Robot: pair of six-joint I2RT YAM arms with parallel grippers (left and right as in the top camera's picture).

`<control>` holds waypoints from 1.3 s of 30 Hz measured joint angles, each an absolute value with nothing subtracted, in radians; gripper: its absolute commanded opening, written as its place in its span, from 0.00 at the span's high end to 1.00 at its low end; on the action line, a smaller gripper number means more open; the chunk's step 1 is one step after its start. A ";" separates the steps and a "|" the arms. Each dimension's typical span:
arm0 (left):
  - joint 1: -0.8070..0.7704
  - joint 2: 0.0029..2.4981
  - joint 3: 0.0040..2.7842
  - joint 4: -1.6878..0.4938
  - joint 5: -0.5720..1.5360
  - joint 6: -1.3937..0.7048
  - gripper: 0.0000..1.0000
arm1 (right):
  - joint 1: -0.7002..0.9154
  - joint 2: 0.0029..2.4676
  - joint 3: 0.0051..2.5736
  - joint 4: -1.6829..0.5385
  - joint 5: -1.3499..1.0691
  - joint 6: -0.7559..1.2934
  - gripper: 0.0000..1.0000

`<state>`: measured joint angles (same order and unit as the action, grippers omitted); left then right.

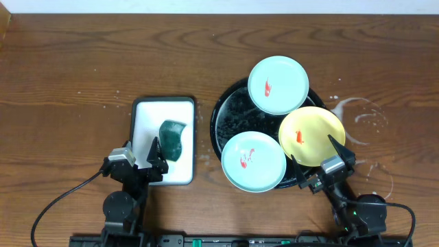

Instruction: Clean dirty plates on tray and stack at the side

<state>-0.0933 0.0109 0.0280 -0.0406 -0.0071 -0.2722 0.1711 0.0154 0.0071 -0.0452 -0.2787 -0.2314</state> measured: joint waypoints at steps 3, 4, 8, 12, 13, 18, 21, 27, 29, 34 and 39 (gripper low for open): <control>-0.093 0.011 0.028 -0.041 0.005 -0.273 0.19 | 0.171 0.015 0.007 -0.045 -0.296 -0.231 0.01; -0.093 0.011 0.028 -0.041 0.017 -0.273 0.19 | 0.171 0.015 0.007 -0.045 -0.304 -0.231 0.01; -0.093 0.011 0.021 -0.009 0.098 -0.273 0.19 | 0.171 0.015 0.007 -0.029 -0.350 -0.216 0.01; -0.093 0.011 0.022 0.062 0.165 -0.273 0.19 | 0.171 0.017 0.008 0.078 -0.382 -0.111 0.01; -0.093 0.011 0.030 0.065 0.174 -0.273 0.19 | 0.171 0.017 0.012 0.092 -0.387 -0.084 0.01; -0.093 0.043 0.154 0.024 0.196 -0.273 0.19 | 0.171 0.033 0.114 0.059 -0.398 -0.001 0.01; -0.093 0.139 0.325 -0.086 0.204 -0.272 0.19 | 0.171 0.114 0.273 -0.054 -0.408 0.016 0.01; -0.093 0.467 0.736 -0.426 0.207 -0.271 0.19 | 0.171 0.439 0.672 -0.422 -0.428 0.026 0.01; -0.093 0.588 0.859 -0.561 0.208 -0.267 0.19 | 0.171 0.574 0.810 -0.547 -0.440 0.026 0.01; -0.093 0.857 1.041 -0.763 0.208 -0.238 0.19 | 0.171 0.859 1.050 -0.749 -0.474 0.027 0.01; -0.093 1.062 1.049 -0.847 0.208 -0.227 0.19 | 0.171 1.038 1.087 -0.810 -0.495 0.065 0.01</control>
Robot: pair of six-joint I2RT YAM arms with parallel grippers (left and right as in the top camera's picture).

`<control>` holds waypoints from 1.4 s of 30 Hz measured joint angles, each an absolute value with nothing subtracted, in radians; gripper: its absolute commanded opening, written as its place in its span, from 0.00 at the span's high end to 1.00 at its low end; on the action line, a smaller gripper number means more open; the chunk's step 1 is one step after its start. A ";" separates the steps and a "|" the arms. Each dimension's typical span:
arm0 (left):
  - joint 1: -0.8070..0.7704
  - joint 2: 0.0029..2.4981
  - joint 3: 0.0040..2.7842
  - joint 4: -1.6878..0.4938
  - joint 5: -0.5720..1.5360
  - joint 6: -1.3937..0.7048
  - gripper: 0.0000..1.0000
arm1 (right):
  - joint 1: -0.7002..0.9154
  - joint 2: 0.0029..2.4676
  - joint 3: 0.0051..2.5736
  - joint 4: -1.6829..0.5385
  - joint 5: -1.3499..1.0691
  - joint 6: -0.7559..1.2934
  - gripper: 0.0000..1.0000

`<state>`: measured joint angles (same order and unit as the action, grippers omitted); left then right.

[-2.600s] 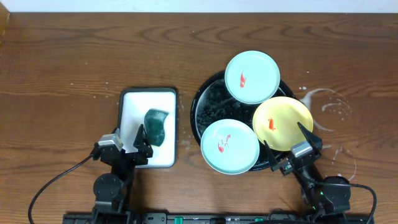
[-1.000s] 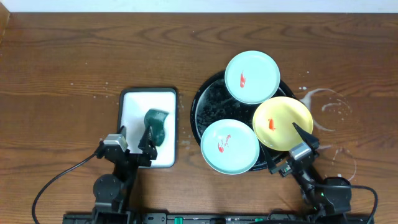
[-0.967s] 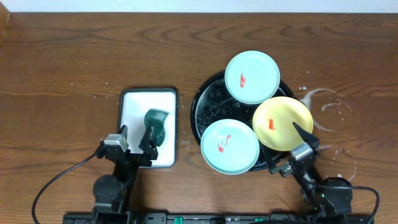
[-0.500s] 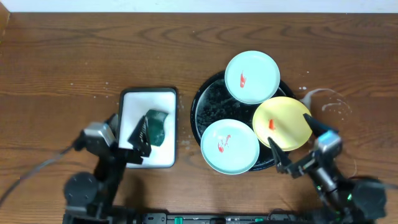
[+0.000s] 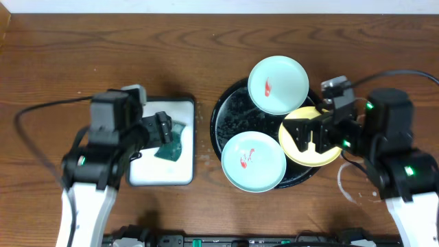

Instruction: Clean dirty plates on tray and stack at the side

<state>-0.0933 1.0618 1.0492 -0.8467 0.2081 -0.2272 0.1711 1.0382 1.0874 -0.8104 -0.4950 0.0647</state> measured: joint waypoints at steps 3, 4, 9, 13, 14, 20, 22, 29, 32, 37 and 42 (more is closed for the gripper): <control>-0.093 1.158 1.049 -0.856 0.208 -0.227 0.20 | 0.171 1.099 1.087 -0.837 -0.529 0.086 0.01; -0.093 1.192 1.049 -0.855 0.208 -0.227 0.20 | 0.171 1.117 1.087 -0.843 -0.546 0.088 0.01; -0.093 1.380 1.049 -0.839 0.186 -0.226 0.20 | 0.171 1.166 1.087 -0.847 -0.617 0.087 0.01; -0.094 1.532 1.049 -0.799 0.172 -0.207 0.20 | 0.171 1.167 1.087 -0.844 -0.648 0.086 0.01; -0.094 1.563 1.049 -0.789 0.169 -0.202 0.22 | 0.171 1.167 1.087 -0.844 -0.651 0.087 0.01; -0.115 1.736 1.049 -0.729 0.155 -0.153 0.48 | 0.171 1.166 1.087 -0.844 -0.661 0.087 0.01; -0.120 1.770 1.050 -0.717 0.155 -0.130 0.49 | 0.171 1.167 1.087 -0.844 -0.663 0.087 0.01; -0.126 1.811 1.071 -0.706 0.183 -0.102 0.93 | 0.171 1.166 1.087 -0.849 -0.667 0.086 0.01; -0.127 1.810 1.075 -0.720 0.185 -0.100 0.93 | 0.171 1.166 1.087 -0.849 -0.667 0.086 0.01; -0.127 1.786 1.083 -0.769 0.176 -0.091 0.56 | 0.171 1.166 1.087 -0.853 -0.667 0.087 0.01; -0.127 1.664 1.083 -0.791 0.160 -0.096 0.48 | 0.171 1.166 1.087 -0.853 -0.667 0.087 0.01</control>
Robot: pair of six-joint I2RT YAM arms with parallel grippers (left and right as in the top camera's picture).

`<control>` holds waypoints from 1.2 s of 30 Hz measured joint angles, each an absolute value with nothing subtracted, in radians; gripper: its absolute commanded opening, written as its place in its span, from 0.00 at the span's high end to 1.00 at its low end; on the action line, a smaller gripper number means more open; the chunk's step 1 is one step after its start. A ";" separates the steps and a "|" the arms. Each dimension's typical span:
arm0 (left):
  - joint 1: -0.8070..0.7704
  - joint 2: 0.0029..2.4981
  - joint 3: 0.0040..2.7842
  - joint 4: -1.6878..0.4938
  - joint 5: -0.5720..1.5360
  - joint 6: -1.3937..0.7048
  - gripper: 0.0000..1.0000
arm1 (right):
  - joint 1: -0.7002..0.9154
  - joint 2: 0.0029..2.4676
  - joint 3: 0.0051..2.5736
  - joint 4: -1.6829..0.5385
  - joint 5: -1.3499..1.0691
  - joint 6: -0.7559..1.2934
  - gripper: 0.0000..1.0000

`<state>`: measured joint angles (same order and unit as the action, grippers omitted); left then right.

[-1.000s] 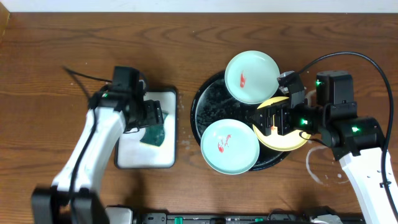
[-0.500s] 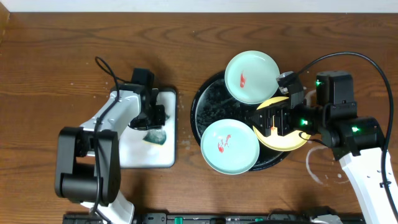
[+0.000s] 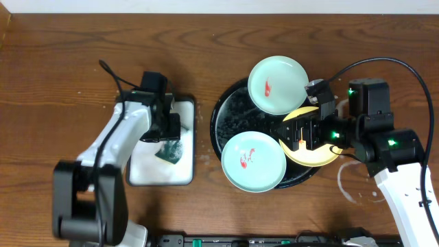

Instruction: Clean dirty plates on tray and stack at the side

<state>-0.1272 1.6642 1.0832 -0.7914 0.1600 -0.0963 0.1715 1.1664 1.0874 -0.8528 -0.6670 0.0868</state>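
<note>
A black round tray [image 3: 230, 113] holds three dirty plates. Two are light blue, one at the back [image 3: 277, 84] and one at the front [image 3: 254, 161], and a yellow plate [image 3: 321, 152] lies at the right. Each has a red smear. My right gripper [image 3: 293, 134] hangs over the yellow plate's left part with its fingers apart, the smear between them. A green sponge [image 3: 171, 149] lies on the white tray [image 3: 144, 171] at the left. My left gripper [image 3: 168, 129] is low over the sponge's far end, and its jaws are hidden by the wrist.
The wooden table has a faint wet ring [image 3: 346, 185] right of the black tray. Both arms' cables arc over the table at the left and right. The back light blue plate overlaps the black tray's far rim.
My left gripper has moved down and right onto the far end of the sponge. My right gripper has shifted left over the yellow plate, nearer its red smear.
Both arms were folded at the front edge, with the sponge and the three plates untouched. Then the left arm was over the white tray and the right arm over the yellow plate. Now both grippers sit lower and closer over the sponge and the yellow plate.
</note>
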 measured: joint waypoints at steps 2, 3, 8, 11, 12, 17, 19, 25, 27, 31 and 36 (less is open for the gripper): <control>-0.127 1.611 1.085 -0.806 0.158 -0.096 0.48 | 0.171 1.166 1.087 -0.853 -0.667 0.086 0.01; -0.127 1.588 1.086 -0.815 0.157 -0.096 0.48 | 0.171 1.166 1.087 -0.853 -0.667 0.086 0.01; -0.127 1.579 1.077 -0.821 0.157 -0.096 0.49 | 0.172 1.166 1.087 -0.853 -0.667 0.086 0.01; -0.127 1.587 1.034 -0.778 0.158 -0.096 0.50 | 0.172 1.166 1.087 -0.853 -0.667 0.086 0.01; -0.127 1.593 1.011 -0.755 0.160 -0.096 0.54 | 0.172 1.166 1.087 -0.853 -0.667 0.086 0.01; -0.127 1.639 0.929 -0.680 0.182 -0.097 0.75 | 0.172 1.166 1.087 -0.852 -0.667 0.087 0.01; -0.127 1.643 0.917 -0.654 0.186 -0.096 0.88 | 0.172 1.166 1.087 -0.851 -0.667 0.087 0.01; -0.129 1.666 0.913 -0.626 0.153 -0.094 0.92 | 0.172 1.166 1.087 -0.850 -0.667 0.087 0.01; -0.128 1.666 0.915 -0.635 0.141 -0.110 0.92 | 0.172 1.166 1.087 -0.850 -0.667 0.086 0.01; -0.104 1.664 0.952 -0.712 0.107 -0.153 0.75 | 0.172 1.166 1.087 -0.850 -0.667 0.087 0.01; -0.073 1.607 0.986 -0.755 0.051 -0.184 0.50 | 0.172 1.166 1.087 -0.850 -0.667 0.086 0.01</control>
<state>-0.0734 1.6066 0.9859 -0.7547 0.0513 -0.1844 0.1722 1.1664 1.0874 -0.8497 -0.6666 0.0864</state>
